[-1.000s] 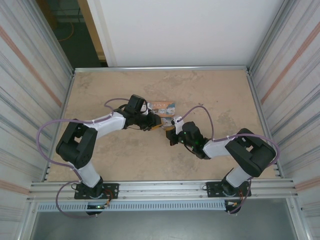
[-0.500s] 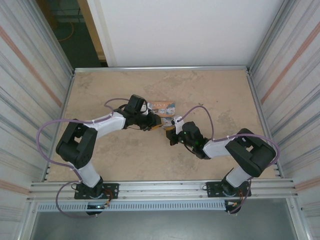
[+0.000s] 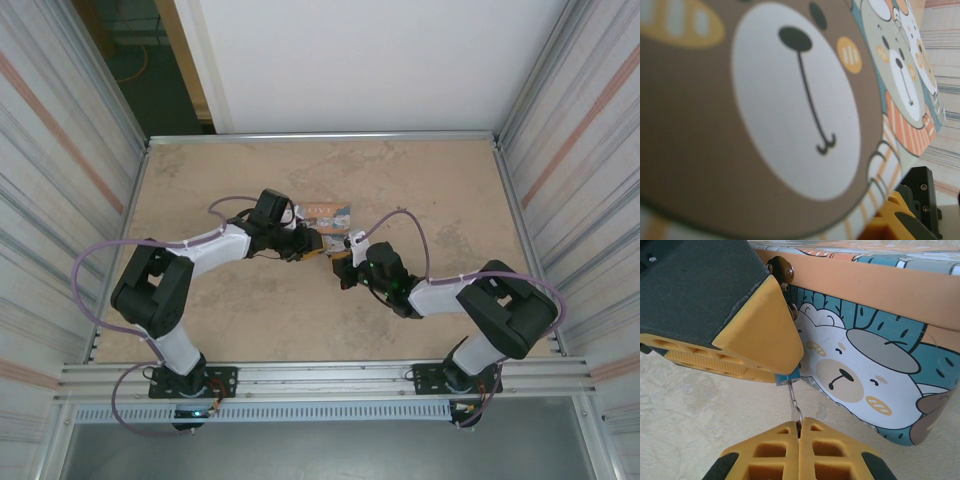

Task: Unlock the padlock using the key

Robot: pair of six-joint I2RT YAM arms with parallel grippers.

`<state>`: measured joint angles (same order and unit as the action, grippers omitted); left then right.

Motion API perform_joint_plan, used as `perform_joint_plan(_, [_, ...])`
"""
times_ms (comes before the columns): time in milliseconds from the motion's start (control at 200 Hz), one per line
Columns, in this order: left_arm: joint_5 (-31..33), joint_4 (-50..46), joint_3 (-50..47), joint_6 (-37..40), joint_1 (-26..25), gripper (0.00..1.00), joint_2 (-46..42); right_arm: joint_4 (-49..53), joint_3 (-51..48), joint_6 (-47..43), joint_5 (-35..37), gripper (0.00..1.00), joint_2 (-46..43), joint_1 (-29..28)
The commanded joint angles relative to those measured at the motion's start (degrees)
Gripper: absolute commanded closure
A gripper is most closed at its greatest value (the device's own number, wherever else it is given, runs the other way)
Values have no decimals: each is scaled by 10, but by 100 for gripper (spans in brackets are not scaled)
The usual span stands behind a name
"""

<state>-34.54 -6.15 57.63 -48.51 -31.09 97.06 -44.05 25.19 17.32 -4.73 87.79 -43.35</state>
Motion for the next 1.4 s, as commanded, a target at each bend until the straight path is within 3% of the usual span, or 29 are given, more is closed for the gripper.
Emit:
perform_joint_plan(0, [-13, 3, 0, 0, 1, 100, -26, -24, 13, -14, -2, 100, -15, 2])
perform_joint_plan(541, [-30, -3, 9, -4, 1, 100, -33, -83, 50, -36, -8, 100, 46, -7])
perform_joint_plan(1393, [-32, -3, 0, 1, -10, 100, -24, -75, 137, -18, -70, 100, 58, 4])
